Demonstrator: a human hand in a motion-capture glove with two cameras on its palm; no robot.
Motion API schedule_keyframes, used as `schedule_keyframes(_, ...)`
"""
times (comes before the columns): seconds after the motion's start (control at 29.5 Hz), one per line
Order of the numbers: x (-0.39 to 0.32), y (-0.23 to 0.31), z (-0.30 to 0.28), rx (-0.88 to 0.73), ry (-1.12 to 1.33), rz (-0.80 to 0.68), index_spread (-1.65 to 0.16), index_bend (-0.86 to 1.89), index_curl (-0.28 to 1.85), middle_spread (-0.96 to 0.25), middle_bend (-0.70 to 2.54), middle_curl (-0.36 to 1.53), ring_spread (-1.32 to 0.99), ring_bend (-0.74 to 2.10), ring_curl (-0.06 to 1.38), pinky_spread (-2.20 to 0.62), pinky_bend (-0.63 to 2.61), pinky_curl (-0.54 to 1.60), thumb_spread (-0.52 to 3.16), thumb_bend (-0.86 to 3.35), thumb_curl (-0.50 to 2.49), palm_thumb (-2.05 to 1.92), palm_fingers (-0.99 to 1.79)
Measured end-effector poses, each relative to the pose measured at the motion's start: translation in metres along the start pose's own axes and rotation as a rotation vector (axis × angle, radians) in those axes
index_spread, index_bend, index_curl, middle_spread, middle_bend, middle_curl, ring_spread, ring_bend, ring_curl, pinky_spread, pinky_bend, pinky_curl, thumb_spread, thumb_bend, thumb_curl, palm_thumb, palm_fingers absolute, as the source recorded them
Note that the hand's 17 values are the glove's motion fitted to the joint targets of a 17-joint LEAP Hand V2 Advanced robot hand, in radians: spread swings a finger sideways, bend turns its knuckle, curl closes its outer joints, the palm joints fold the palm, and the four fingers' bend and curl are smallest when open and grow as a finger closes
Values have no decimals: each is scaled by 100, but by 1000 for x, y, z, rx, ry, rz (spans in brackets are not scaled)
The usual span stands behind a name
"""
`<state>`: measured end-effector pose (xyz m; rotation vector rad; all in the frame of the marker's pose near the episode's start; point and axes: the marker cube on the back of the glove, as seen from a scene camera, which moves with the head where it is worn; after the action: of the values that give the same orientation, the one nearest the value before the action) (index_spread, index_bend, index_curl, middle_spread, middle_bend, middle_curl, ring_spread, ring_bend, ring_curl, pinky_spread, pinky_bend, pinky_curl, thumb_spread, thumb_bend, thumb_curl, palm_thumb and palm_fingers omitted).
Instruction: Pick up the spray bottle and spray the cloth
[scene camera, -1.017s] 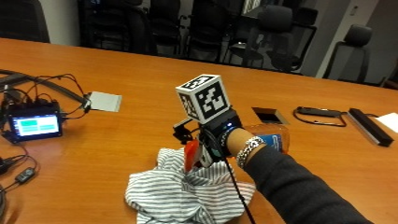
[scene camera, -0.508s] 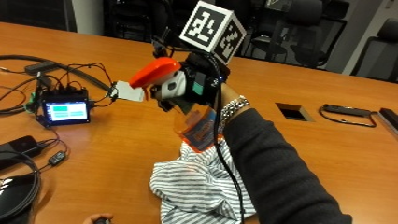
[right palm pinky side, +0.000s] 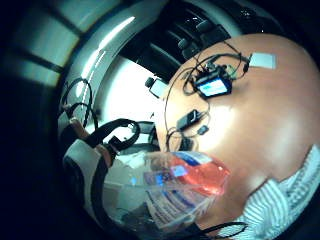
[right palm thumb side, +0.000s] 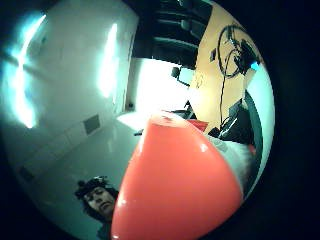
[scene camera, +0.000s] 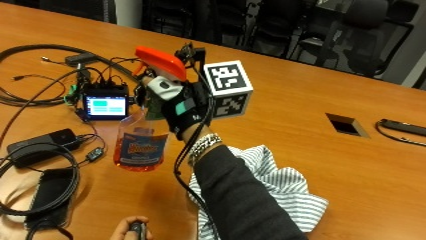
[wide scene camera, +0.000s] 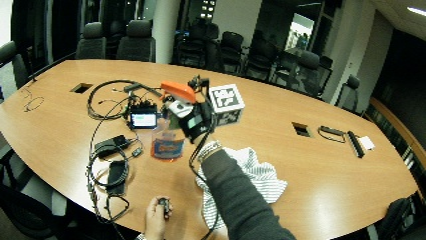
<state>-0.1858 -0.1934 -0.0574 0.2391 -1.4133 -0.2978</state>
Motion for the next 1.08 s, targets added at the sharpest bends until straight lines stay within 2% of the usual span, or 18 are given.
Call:
schedule_keyframes(0.27,21,24,24,11,54,55,-33,19,64,-23,50,51,-23,67,46,-23,40,38,32,-3,82,98,132)
schedule_keyframes(0.75,8,31,7,112,172,29,-33,19,64,-24,52,51,-24,66,45,-28,41,38,32,-3,82,96,135)
schedule_keyframes(1.08,22,46,3,25,149,108,-34,19,64,-25,54,52,-26,62,45,-30,43,38,31,-3,83,96,132)
